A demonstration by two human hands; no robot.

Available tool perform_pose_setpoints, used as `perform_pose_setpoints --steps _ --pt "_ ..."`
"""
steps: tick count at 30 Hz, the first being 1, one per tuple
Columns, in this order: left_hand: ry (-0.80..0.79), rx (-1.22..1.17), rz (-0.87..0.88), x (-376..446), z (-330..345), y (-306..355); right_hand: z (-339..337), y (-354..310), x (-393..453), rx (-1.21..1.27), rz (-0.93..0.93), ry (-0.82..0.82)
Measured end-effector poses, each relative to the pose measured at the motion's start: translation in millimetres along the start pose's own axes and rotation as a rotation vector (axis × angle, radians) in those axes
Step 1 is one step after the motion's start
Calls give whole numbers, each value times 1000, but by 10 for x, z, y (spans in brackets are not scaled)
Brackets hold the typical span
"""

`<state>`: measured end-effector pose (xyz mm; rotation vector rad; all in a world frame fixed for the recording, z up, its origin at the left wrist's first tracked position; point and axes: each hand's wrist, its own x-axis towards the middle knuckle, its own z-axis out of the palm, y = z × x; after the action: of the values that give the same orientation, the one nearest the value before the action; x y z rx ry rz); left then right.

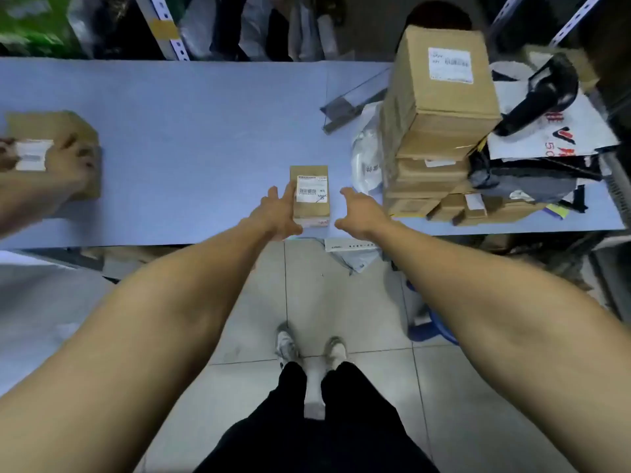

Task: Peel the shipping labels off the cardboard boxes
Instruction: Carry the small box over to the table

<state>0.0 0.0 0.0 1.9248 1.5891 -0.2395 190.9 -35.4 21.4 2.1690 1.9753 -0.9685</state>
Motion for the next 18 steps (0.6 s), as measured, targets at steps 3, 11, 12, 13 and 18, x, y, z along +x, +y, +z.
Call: perform_pose_setpoints --steps 3,11,12,13,18 --pt "-29 -20 7 170 71 -5 29 15 160 42 -29 -11" --pt "64 -119 130 593 372 -136 361 5 620 164 -87 -45" --pt "97 -134 135 593 385 -135 396 1 621 169 -87 -27" --pt "116 -147 139 586 385 -132 425 6 614 171 -86 0" --pt "155 -182 205 406 353 -82 406 27 391 158 -82 107"
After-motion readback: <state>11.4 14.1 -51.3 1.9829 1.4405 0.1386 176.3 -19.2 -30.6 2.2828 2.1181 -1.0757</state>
